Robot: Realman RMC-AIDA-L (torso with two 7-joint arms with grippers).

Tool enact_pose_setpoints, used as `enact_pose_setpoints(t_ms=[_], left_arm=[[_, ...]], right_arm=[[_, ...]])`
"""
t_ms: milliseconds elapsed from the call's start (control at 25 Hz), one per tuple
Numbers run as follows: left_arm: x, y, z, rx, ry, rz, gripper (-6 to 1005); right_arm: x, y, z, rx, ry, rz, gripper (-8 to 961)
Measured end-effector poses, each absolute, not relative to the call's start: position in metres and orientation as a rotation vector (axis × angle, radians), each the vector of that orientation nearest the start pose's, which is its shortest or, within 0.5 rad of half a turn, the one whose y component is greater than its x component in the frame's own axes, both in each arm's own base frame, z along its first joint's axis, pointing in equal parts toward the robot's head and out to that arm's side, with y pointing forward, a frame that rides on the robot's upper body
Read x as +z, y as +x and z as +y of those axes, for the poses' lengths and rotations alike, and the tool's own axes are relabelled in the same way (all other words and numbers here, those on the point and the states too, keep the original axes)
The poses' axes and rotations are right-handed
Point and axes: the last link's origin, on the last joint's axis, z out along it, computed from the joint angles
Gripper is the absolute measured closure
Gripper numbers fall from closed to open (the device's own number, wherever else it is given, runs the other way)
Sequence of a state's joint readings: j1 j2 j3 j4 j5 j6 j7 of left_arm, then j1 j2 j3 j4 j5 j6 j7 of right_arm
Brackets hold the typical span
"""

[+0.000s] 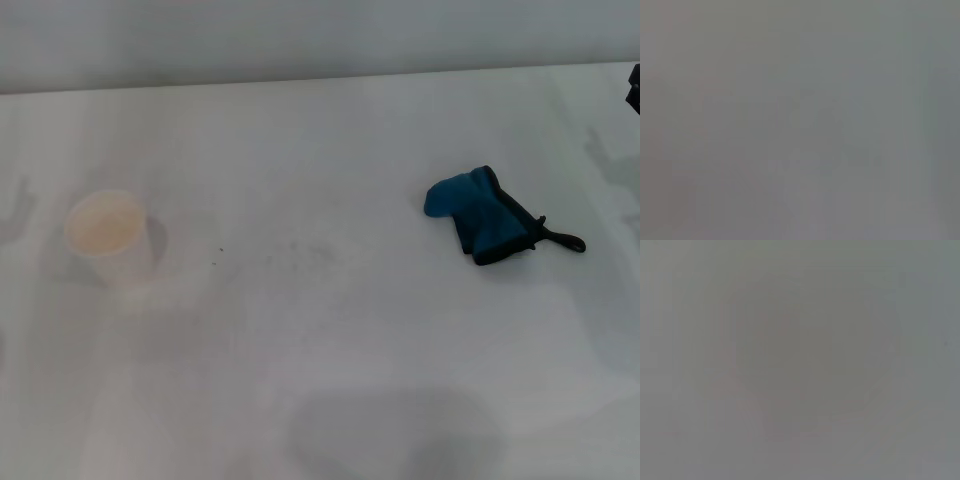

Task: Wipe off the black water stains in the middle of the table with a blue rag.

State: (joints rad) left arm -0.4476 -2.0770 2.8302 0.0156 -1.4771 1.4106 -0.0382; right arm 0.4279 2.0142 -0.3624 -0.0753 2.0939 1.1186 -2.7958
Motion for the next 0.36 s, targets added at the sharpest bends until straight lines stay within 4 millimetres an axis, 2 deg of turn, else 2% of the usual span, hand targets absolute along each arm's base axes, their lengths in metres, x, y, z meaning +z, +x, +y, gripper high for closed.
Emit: enact_pose_setpoints(t_ms=[360], left_arm=[[0.0336,-0.341,0.3171,-0.641,-1.416,-0.312,108]], right_arm=[[0.0517,0.3861,0.3294,0.577,-1.497,0.605,79]])
